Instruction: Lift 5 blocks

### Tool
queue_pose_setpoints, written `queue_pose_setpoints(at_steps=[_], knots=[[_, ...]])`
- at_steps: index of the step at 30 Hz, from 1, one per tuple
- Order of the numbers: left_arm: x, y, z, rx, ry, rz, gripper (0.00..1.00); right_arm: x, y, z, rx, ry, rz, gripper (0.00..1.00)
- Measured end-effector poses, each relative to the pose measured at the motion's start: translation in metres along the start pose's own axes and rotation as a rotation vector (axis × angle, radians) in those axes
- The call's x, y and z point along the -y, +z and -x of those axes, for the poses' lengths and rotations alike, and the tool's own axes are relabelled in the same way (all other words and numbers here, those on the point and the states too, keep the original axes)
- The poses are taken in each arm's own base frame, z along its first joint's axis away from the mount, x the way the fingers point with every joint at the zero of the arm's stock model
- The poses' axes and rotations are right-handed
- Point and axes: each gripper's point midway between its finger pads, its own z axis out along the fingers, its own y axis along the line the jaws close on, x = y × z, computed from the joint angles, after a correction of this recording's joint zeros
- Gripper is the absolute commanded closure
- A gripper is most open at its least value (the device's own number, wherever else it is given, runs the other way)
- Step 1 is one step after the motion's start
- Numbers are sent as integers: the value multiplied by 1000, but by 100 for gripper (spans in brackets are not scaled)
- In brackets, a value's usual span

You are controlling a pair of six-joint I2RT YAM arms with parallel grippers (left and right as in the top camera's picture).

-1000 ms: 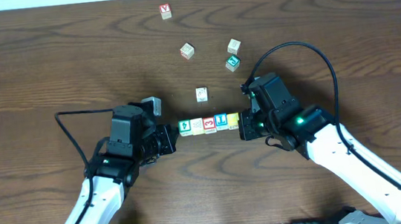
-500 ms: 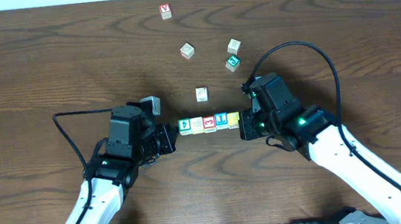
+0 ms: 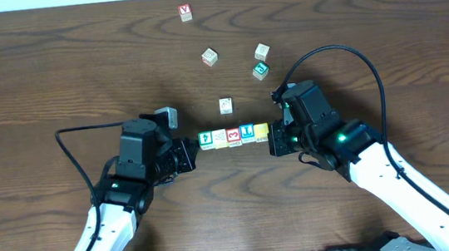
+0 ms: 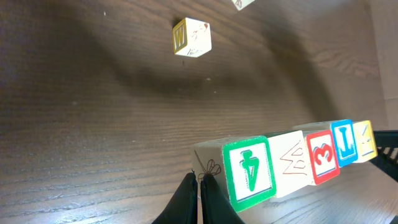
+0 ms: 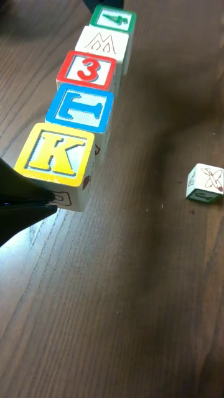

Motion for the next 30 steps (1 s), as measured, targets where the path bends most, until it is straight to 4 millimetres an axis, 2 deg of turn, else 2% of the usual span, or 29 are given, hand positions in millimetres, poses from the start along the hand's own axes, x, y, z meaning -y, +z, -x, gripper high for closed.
queue_pose_setpoints(at_steps=[12,30], knots=[[3,-3,2,14,4,-8,93,0,0,0,0,0,-2,99],[6,-6,4,26,10,-15,93,-5,-10,7,35,-6,16,99]])
